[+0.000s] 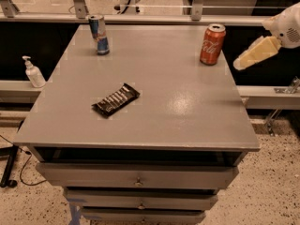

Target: Pick coke can

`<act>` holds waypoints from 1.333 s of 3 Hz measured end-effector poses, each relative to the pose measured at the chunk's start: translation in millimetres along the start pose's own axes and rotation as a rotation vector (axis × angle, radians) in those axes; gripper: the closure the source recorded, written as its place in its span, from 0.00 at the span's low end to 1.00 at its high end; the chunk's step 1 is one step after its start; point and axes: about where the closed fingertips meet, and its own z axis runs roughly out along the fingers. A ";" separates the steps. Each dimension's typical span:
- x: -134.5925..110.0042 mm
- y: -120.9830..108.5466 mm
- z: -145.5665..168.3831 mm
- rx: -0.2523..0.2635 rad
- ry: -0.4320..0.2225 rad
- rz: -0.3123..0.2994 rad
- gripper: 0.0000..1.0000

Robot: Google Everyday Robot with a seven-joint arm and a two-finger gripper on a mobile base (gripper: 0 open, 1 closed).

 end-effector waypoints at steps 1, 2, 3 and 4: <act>-11.2 -33.0 34.9 -0.035 -0.135 0.116 0.00; -26.2 -51.9 66.5 -0.072 -0.244 0.176 0.00; -32.6 -61.0 90.3 -0.109 -0.322 0.230 0.00; -42.0 -56.6 105.5 -0.150 -0.372 0.241 0.18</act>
Offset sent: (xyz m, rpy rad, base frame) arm 0.1347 0.0147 -0.0157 0.4634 -0.0617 -0.0095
